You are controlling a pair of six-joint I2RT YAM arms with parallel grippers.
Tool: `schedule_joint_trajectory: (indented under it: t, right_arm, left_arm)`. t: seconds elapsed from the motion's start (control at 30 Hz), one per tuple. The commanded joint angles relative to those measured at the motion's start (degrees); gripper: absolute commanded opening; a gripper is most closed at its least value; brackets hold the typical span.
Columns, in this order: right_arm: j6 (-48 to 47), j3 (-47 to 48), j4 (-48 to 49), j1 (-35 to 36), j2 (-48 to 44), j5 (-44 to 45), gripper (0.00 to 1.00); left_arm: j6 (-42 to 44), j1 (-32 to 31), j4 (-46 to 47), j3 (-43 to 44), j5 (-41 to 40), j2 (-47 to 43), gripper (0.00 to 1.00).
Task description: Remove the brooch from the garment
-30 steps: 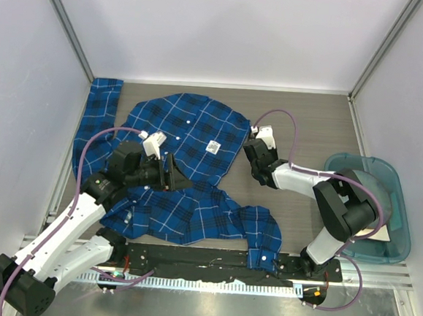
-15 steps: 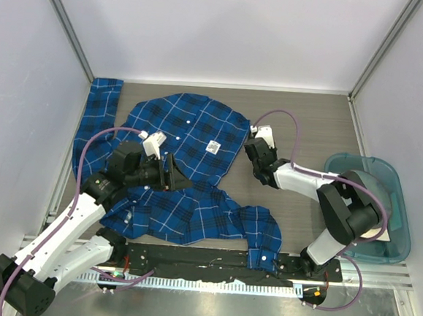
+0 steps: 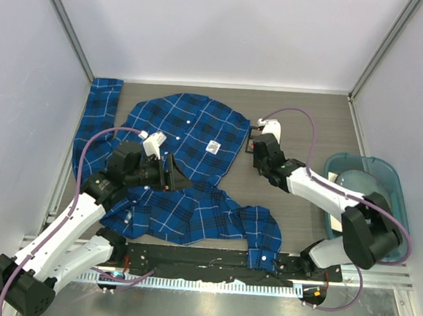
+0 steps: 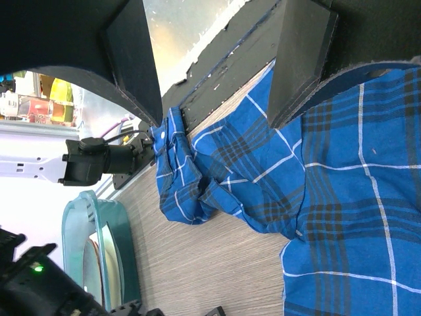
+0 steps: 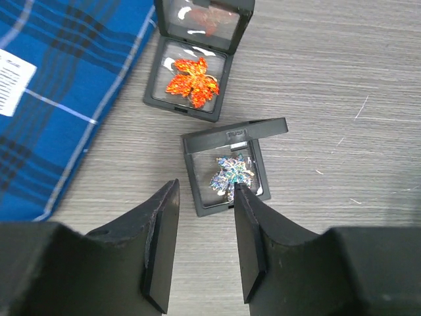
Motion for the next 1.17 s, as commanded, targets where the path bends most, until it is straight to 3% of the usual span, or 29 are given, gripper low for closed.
schedule_joint_trajectory:
  t: [0.0, 0.27, 0.63, 0.67, 0.77, 0.87, 1.0, 1.07, 1.1, 1.13]
  right_arm:
    - [3.81, 2.07, -2.15, 0.06, -8.41, -3.45, 0.43]
    - [5.22, 5.58, -9.79, 0.15, -24.57, -5.48, 0.47]
    - [6.36, 11.91, -18.50, 0.15, -35.66, -6.88, 0.53]
    - [6.45, 12.26, -19.20, 0.15, -36.45, -7.06, 0.58]
    - [5.40, 14.89, -21.74, 0.15, -38.30, -7.94, 0.62]
    - [4.96, 18.06, -24.03, 0.15, -39.80, -8.20, 0.64]
    - [4.78, 20.61, -23.69, 0.15, -42.61, -11.36, 0.75]
    - [5.39, 21.31, -22.98, 0.15, -42.70, -14.70, 0.82]
    - [6.27, 22.54, -22.98, 0.06, -42.61, -15.32, 0.83]
    - [8.28, 23.07, -22.81, 0.15, -42.70, -18.02, 0.96]
  left_arm:
    - [-0.11, -0.02, 0.27, 3.04, 1.32, -0.79, 0.69]
    - [-1.61, -0.02, -0.87, 8.39, 2.20, -1.41, 0.70]
    - [-5.65, -0.02, -2.10, 13.93, -1.39, -7.46, 0.73]
    - [-5.65, -0.02, -2.62, 14.55, -2.62, -8.08, 0.73]
    - [-4.86, -0.11, -3.07, 17.19, -6.67, -10.89, 0.75]
    - [-4.51, -0.11, -2.46, 19.47, -10.97, -13.70, 0.82]
    - [-4.68, -0.02, -0.18, 21.59, -16.08, -16.60, 0.90]
    - [-5.56, -0.02, 3.50, 21.06, -18.53, -17.92, 1.00]
    - [-6.17, -0.11, 5.09, 20.02, -19.50, -18.98, 1.00]
    - [-7.40, -0.02, 9.28, 19.05, -20.47, -19.59, 1.00]
